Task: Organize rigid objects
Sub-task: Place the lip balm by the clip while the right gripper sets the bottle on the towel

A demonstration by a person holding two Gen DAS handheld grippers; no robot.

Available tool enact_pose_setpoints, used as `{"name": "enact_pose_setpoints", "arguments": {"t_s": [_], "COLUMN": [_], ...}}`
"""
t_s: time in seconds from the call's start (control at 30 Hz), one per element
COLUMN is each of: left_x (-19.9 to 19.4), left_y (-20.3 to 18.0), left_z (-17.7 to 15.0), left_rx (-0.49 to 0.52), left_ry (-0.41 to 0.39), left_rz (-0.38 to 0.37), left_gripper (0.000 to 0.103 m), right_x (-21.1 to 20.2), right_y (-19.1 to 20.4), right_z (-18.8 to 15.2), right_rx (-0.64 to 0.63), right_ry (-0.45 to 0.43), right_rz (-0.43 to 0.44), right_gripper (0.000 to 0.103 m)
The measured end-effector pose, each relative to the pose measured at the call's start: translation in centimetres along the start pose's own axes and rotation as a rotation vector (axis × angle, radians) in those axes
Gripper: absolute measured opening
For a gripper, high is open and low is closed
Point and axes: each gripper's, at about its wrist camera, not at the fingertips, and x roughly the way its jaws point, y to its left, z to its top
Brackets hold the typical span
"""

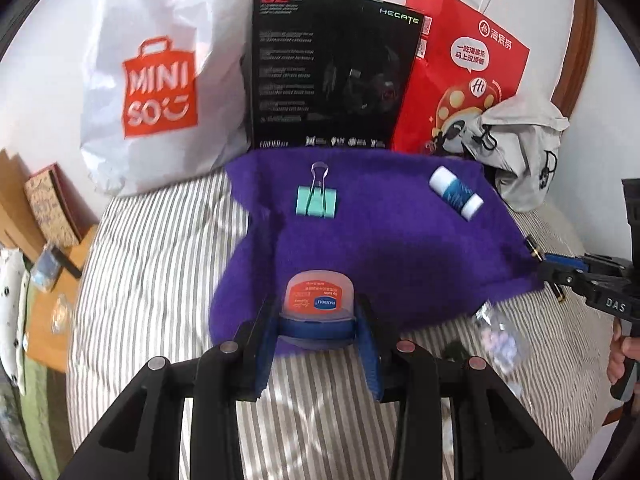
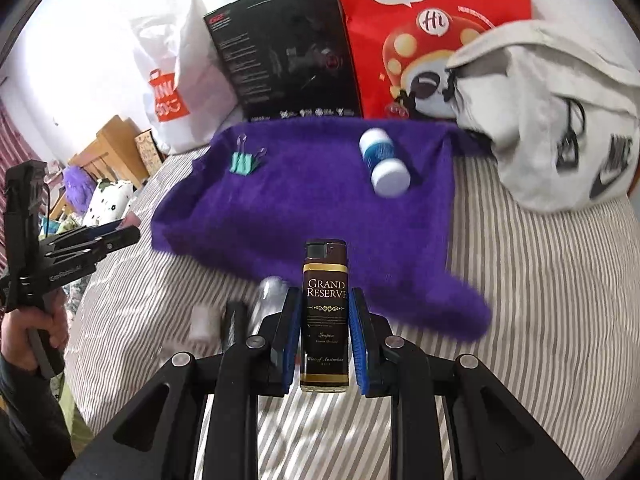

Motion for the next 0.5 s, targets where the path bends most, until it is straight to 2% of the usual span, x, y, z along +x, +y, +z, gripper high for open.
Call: {"name": "enact_pose_setpoints", "arguments": {"t_s": [0.2,0.5], "left_x": [3.1,7.6], "left_y": [-0.1,0.0], "left_z": [2.9,3.8], "left_rx": [0.019,0.013], "left_ry": [0.019,0.071], "left_rz": [-0.006,-0.029], "left_gripper": [0.035,0.035], "right_x": [3.2,7.5], "right_y": [-1.5,-3.2], "right_z": [3.7,5.3], "right_rx": [-0.018,-0.072], "right_ry": [0.037,0.141], "right_rz": [-0.047,-0.131], "right_gripper": [0.023,0.023]}}
